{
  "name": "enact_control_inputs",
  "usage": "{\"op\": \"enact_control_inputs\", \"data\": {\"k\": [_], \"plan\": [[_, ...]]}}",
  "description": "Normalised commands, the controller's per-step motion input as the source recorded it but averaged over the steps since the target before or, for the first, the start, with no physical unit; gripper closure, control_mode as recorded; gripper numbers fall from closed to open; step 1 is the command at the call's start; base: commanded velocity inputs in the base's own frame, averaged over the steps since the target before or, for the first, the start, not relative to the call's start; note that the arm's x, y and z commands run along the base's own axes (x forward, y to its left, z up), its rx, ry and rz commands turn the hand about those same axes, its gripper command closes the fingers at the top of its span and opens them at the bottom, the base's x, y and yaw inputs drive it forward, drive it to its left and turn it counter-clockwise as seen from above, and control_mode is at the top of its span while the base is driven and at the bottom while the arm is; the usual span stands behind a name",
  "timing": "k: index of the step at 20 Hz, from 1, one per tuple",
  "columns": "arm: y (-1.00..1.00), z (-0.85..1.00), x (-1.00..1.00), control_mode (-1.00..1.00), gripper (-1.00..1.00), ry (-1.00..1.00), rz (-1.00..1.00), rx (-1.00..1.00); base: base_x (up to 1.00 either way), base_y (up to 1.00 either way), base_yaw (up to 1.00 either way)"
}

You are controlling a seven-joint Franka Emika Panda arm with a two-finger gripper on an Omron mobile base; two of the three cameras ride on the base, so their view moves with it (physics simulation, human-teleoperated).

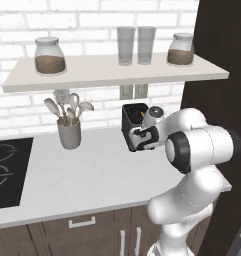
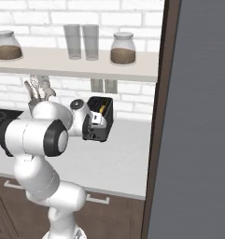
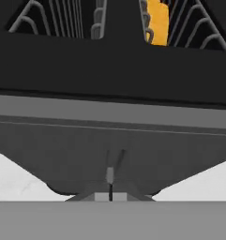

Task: Start the toaster. Once the lever pops up, take the bread to the plate on the dining counter.

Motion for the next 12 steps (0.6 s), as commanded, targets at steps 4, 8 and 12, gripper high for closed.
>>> {"op": "enact_control_inputs", "data": {"k": [4, 8, 12], "plan": [[-0.29, -0.08, -0.45, -1.00, 1.00, -0.25, 0.00, 0.00, 0.00, 0.00, 0.00], [-0.40, 0.45, -0.47, -1.00, 1.00, -0.24, 0.00, 0.09, 0.00, 0.00, 0.00], [-0.31, 0.77, -0.41, -1.00, 1.00, -0.22, 0.00, 0.15, 0.00, 0.00, 0.00]]}}
